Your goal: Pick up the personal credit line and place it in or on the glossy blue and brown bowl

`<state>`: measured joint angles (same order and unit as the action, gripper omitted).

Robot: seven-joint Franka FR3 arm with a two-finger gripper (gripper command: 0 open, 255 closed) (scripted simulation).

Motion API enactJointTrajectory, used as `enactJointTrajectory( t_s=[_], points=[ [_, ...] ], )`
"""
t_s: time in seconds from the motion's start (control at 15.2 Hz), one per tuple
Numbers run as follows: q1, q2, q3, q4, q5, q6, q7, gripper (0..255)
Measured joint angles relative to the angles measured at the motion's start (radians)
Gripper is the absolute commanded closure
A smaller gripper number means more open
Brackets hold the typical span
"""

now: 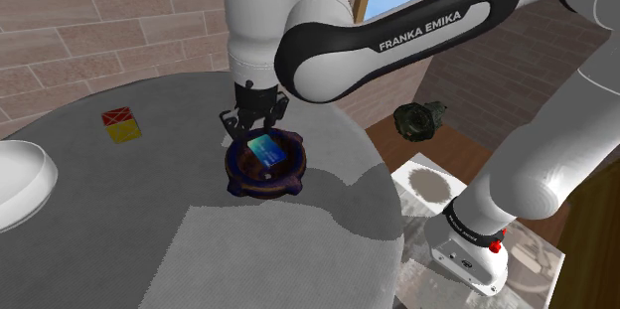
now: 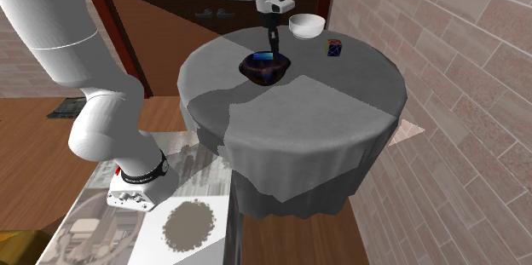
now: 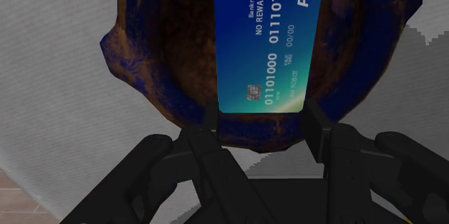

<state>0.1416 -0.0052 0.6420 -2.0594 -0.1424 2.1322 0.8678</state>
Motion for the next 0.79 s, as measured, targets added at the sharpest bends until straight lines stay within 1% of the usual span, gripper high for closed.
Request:
enactJointTrajectory(
  t_s=[0.46, 0.53, 0.79],
  points=[
    [0.000, 0.003, 0.000, -0.016, -0.004, 0.018, 0.003, 255],
    [0.000, 0.003, 0.000, -0.016, -0.004, 0.018, 0.003, 0],
    [0.000, 0.003, 0.000, -0.016, -0.004, 0.018, 0.003, 0]
  ],
)
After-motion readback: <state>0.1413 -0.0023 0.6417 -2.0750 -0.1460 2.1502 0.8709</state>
